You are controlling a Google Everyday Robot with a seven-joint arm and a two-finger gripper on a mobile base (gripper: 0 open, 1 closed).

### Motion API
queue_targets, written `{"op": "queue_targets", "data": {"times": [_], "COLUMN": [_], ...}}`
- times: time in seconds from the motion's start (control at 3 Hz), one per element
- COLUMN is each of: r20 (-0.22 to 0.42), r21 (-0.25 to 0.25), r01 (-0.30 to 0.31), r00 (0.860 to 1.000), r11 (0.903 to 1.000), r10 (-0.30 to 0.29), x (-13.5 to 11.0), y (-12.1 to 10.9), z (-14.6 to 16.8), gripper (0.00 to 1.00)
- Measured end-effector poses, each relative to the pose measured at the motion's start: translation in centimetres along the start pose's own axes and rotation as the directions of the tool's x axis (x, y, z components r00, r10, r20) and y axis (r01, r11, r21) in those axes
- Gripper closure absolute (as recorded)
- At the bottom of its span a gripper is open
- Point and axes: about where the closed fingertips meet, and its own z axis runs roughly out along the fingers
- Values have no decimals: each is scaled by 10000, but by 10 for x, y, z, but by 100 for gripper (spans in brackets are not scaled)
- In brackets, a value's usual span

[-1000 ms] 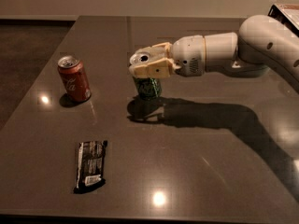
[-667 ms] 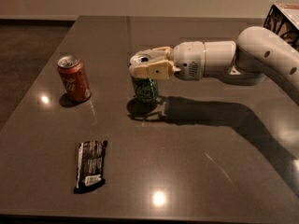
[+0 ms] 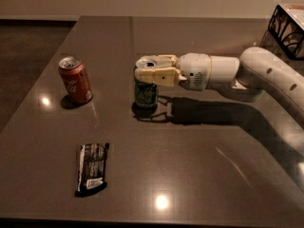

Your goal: Place green can upright

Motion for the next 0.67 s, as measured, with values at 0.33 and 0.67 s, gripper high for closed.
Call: {"op": "queue_targets", "data": {"times": [0.33, 0.67], "r20": [-32, -38], "r21": [-35, -83], "r01": [11, 21], "r00": [10000, 10000], "r11": [10000, 10000], "r10": [-11, -22], "x": [-1, -1], "y": [1, 2], "z": [2, 5], "gripper": [15, 0]}}
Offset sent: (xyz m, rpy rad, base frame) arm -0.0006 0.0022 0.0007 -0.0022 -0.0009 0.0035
